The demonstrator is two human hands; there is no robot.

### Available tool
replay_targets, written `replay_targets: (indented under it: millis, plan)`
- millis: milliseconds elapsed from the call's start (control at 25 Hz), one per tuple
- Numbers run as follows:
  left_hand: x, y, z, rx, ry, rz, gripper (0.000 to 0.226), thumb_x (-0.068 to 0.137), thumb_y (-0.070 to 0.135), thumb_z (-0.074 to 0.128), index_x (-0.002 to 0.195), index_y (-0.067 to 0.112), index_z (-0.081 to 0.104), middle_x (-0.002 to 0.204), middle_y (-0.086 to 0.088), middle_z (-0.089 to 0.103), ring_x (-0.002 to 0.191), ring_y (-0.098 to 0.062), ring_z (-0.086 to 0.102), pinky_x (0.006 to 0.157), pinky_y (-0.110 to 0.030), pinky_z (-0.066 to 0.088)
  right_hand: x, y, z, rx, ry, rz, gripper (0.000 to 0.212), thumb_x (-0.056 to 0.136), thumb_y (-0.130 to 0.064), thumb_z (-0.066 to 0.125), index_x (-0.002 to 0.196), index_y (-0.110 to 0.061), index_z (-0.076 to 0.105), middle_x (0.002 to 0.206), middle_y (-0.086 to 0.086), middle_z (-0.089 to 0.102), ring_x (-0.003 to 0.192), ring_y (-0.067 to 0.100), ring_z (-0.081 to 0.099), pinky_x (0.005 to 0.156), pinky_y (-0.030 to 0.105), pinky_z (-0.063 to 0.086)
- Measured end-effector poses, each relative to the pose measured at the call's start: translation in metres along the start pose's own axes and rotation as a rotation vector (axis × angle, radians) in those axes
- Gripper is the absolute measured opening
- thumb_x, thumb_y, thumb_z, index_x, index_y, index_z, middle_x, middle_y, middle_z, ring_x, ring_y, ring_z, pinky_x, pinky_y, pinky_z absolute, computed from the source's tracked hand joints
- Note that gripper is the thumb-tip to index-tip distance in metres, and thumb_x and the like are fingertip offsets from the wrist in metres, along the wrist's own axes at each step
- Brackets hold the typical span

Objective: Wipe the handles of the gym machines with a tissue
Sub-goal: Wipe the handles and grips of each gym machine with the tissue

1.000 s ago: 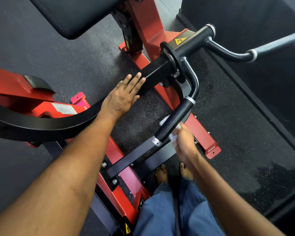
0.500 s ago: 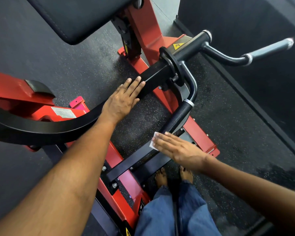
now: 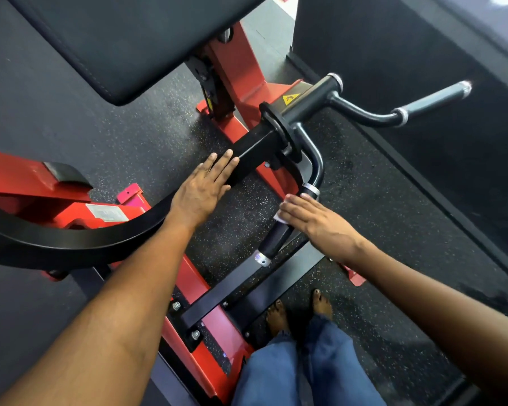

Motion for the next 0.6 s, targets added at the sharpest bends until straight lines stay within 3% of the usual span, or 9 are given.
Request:
replay_targets:
  millis: [120,240,320,400,600]
  plan:
    - [-0.009,0.017,-0.006,-0.053,-0.067,-0.211,0.062,0.103,0.027,0.034,0.153,0.026,-0.002,0.162,0.001,0.012,0.146,-0.034,0.022,0.116,-0.048,0.029,-0.011,0.014,-0.008,0.094,-0.027,0.142,0.056,0.084,-0.008,0.021,0.13,-0.004,0.054,0.135,0.014,0.053,0.129,0.031,0.045,0.107,0.045,0.024]
    - [-0.005,0.051,-0.034,-0.186,-0.031,-0.39,0.054,0.104,0.029,0.036,0.153,0.014,0.023,0.158,-0.011,0.027,0.143,-0.036,0.028,0.115,-0.046,0.026,-0.025,0.034,-0.033,0.284,0.066,0.391,0.064,0.082,-0.01,0.012,0.134,0.0,0.048,0.141,0.015,0.045,0.137,0.03,0.033,0.113,0.036,0.014]
    - [0.016,0.076,-0.062,-0.212,0.095,-0.301,0.05,0.101,0.029,0.036,0.145,0.006,0.04,0.147,-0.017,0.044,0.136,-0.034,0.042,0.111,-0.045,0.034,-0.035,0.055,-0.053,0.322,0.133,0.508,0.048,0.093,-0.006,0.027,0.138,-0.001,0.042,0.146,0.013,0.039,0.141,0.024,0.025,0.114,0.024,0.008]
    - [0.048,0.097,-0.083,-0.195,0.168,-0.173,0.051,0.097,0.029,0.035,0.138,0.002,0.049,0.139,-0.018,0.053,0.128,-0.034,0.051,0.105,-0.047,0.041,-0.043,0.077,-0.07,0.362,0.193,0.554,0.047,0.091,0.002,0.043,0.138,-0.001,0.041,0.147,0.013,0.038,0.142,0.023,0.023,0.113,0.02,0.006]
    - [0.139,0.143,-0.099,-0.179,0.165,-0.005,0.05,0.092,0.028,0.039,0.131,0.004,0.057,0.135,-0.017,0.057,0.124,-0.036,0.055,0.096,-0.051,0.048,-0.061,0.151,-0.092,0.427,0.349,0.792,0.052,0.087,0.012,0.043,0.137,-0.002,0.044,0.146,0.009,0.041,0.141,0.02,0.027,0.113,0.02,0.013]
Point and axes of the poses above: each hand's wrist, its own x-axis towards the middle knuckle, its own z-axis out of the palm, y = z × x, the point moved 4 cm from there along x, towards the middle knuckle
